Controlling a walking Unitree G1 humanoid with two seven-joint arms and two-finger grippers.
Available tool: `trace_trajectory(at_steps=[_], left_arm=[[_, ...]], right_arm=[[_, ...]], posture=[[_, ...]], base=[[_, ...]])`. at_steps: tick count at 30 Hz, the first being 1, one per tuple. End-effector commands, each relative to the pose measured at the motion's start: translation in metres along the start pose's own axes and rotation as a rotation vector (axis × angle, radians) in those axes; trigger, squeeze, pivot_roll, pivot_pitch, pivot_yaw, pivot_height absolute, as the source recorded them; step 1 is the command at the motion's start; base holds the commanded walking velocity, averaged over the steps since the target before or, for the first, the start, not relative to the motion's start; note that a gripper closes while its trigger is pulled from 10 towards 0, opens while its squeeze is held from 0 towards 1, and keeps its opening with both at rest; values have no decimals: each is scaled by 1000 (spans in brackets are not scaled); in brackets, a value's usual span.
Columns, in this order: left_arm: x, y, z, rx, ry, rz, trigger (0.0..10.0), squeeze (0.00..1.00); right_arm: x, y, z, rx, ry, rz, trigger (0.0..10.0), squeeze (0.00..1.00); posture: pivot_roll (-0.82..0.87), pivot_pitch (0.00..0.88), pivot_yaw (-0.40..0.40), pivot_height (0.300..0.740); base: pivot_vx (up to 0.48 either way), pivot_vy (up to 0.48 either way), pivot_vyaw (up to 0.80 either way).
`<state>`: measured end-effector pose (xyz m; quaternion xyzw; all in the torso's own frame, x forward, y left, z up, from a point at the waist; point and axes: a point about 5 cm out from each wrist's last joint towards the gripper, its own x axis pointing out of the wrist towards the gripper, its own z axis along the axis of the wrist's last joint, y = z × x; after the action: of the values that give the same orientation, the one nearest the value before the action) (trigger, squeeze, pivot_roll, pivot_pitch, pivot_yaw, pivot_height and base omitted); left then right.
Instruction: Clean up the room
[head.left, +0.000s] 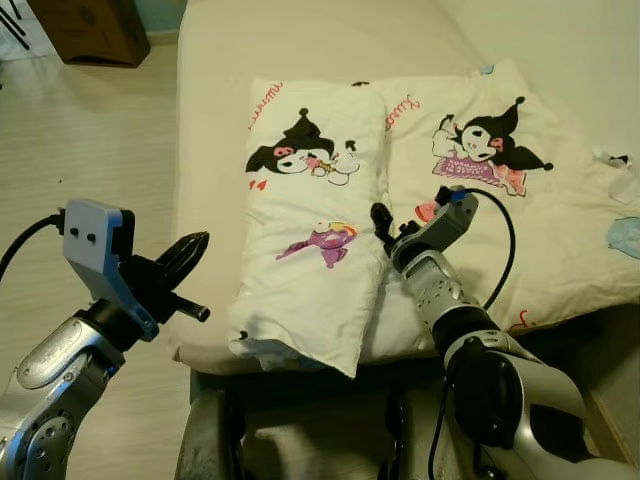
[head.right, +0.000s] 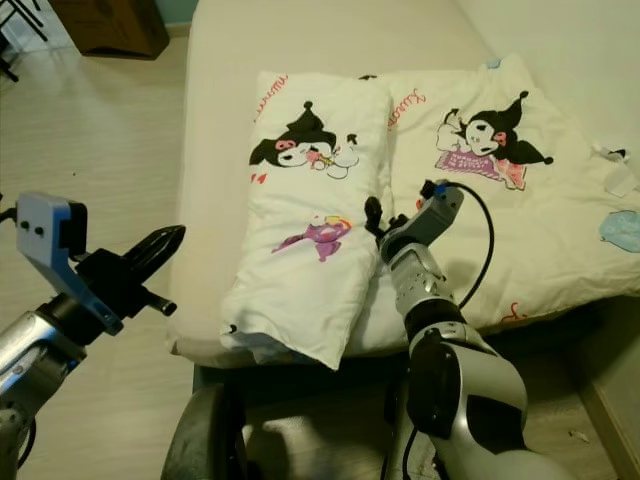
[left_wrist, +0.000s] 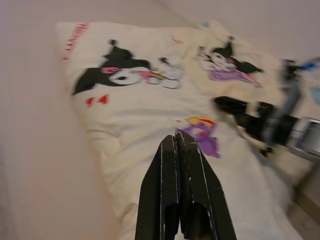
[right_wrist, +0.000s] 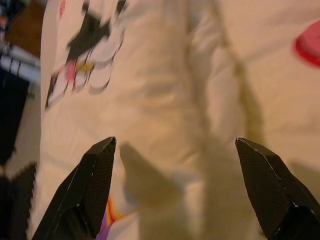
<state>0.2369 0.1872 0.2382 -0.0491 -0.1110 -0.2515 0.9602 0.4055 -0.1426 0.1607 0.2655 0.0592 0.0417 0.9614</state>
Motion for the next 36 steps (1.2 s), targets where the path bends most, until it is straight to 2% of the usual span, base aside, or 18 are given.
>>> trace_trajectory(at_steps=[1, 3, 4, 5, 6, 7, 8, 10, 16, 17, 18, 21, 23, 27, 32, 34, 35, 36], left_arm=[[-3, -8, 2, 3, 25, -57, 10000, 0], [-3, -8, 2, 3, 25, -57, 10000, 0], [-6, -16, 2, -4, 47, -101, 10000, 0], [-11, -22, 1, -6, 76, -131, 10000, 0], [-11, -22, 1, -6, 76, -131, 10000, 0], [-17, -25, 1, -7, 101, -146, 10000, 0], [-17, -25, 1, -7, 101, -146, 10000, 0], [-24, -26, 2, -6, 131, -146, 10000, 0], [-28, -24, 6, -2, 142, -139, 10000, 0], [-30, -23, 7, -8, 150, -130, 10000, 0], [-30, -23, 7, -8, 150, -130, 10000, 0], [-31, -23, 8, -18, 158, -137, 10000, 0], [-31, -23, 8, -18, 158, -137, 10000, 0], [-29, -24, 9, -33, 156, -147, 10000, 0], [-28, -24, 8, -44, 152, -158, 10000, 0], [-26, -24, 7, -54, 151, -163, 10000, 0], [-24, -24, 7, -59, 147, -163, 10000, 0], [-24, -24, 7, -59, 147, -163, 10000, 0]], right_arm=[[-3, 0, -17, -85, 62, 14, 10000, 1000], [-3, 0, -17, -85, 62, 14, 10000, 1000], [-4, -2, -21, -184, 80, 7, 10000, 1000], [-6, -5, -26, -310, 98, -13, 10000, 467], [-6, -5, -26, -310, 98, -13, 10000, 467], [-7, -9, -29, -396, 105, -32, 10000, 0], [-7, -9, -29, -396, 105, -32, 10000, 0], [-9, -14, -29, -467, 96, -75, 10000, 0], [-9, -21, -24, -430, 79, -124, 10000, 0], [-11, -30, -20, -403, 68, -176, 10000, 0], [-11, -30, -20, -403, 68, -176, 10000, 0], [-14, -42, -18, -297, 61, -248, 10000, 0], [-14, -42, -18, -297, 61, -248, 10000, 0], [-19, -57, -18, -48, 45, -338, 10000, 0], [-17, -49, -26, 6, 91, -274, 10000, 0], [-15, -40, -31, 13, 116, -217, 10000, 0], [-13, -30, -36, 5, 144, -154, 4941, 0], [-13, -30, -36, 5, 144, -154, 4941, 0]], posture=[[249, 337, 18, 553], [249, 337, 18, 553], [265, 349, 24, 553], [296, 370, 38, 553], [296, 370, 38, 553], [307, 376, 45, 553], [307, 376, 45, 553], [316, 381, 50, 553], [332, 387, 60, 553], [333, 388, 62, 553], [333, 388, 62, 553], [331, 386, 68, 553], [331, 386, 68, 553], [311, 379, 68, 553], [290, 373, 66, 553], [272, 372, 65, 553], [267, 375, 67, 553], [267, 375, 67, 553]], base=[[0, 0, 0], [0, 0, 0], [0, 0, 0], [0, 0, 0], [0, 0, 0], [0, 0, 0], [0, 0, 0], [0, 0, 0], [0, 0, 0], [0, 0, 0], [0, 0, 0], [0, 0, 0], [0, 0, 0], [0, 0, 0], [0, 0, 0], [0, 0, 0], [0, 0, 0], [0, 0, 0]])
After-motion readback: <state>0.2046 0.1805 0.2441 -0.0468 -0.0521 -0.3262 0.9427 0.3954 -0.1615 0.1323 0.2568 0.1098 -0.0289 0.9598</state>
